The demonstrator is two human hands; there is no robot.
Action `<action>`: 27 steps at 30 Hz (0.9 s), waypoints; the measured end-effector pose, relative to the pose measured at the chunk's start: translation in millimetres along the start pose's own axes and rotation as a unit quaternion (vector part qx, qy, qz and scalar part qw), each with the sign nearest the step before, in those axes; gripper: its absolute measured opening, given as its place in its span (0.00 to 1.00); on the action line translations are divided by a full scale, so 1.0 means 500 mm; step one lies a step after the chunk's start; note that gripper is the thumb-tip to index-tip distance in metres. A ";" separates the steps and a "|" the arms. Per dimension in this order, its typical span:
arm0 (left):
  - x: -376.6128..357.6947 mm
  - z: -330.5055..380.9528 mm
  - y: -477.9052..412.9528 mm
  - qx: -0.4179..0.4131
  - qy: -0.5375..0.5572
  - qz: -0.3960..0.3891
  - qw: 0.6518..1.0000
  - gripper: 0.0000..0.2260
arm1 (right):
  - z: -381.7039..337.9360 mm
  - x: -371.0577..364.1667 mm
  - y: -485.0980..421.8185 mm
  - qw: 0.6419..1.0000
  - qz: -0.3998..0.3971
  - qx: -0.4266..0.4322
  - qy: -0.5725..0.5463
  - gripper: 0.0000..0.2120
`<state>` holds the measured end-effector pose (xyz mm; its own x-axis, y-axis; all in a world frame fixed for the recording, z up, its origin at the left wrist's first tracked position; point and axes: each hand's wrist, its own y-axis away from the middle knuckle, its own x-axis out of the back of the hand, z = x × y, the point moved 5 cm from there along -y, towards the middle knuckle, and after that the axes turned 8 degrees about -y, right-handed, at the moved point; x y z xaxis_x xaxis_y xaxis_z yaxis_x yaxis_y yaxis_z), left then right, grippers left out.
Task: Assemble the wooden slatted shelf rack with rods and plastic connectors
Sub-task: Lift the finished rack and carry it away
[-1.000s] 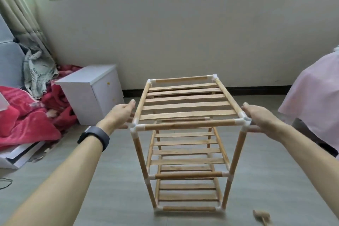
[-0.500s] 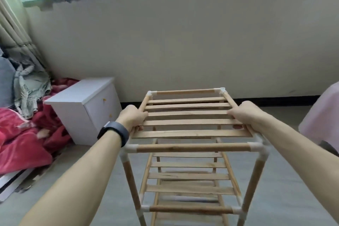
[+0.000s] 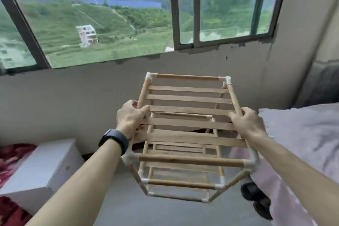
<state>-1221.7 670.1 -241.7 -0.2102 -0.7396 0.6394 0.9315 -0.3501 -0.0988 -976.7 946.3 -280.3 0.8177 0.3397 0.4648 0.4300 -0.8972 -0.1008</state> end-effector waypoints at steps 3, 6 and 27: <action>0.029 0.236 0.006 -0.059 0.045 -0.017 0.997 0.12 | -0.100 0.209 -0.011 0.996 0.084 -0.001 -0.028 0.10; 0.026 0.460 0.042 -0.126 0.084 -0.042 0.988 0.12 | -0.164 0.422 0.004 0.983 0.176 0.012 -0.040 0.10; -0.599 1.360 1.232 -0.383 0.275 -0.446 0.761 0.08 | 0.177 1.721 0.836 0.765 0.624 -0.105 0.120 0.13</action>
<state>-383.2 1066.7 24.3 -0.9456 -0.0662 0.3186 -0.0570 -0.9303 -0.3625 -59.4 888.4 -0.4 0.4355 -0.8580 0.2724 -0.7205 -0.5136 -0.4659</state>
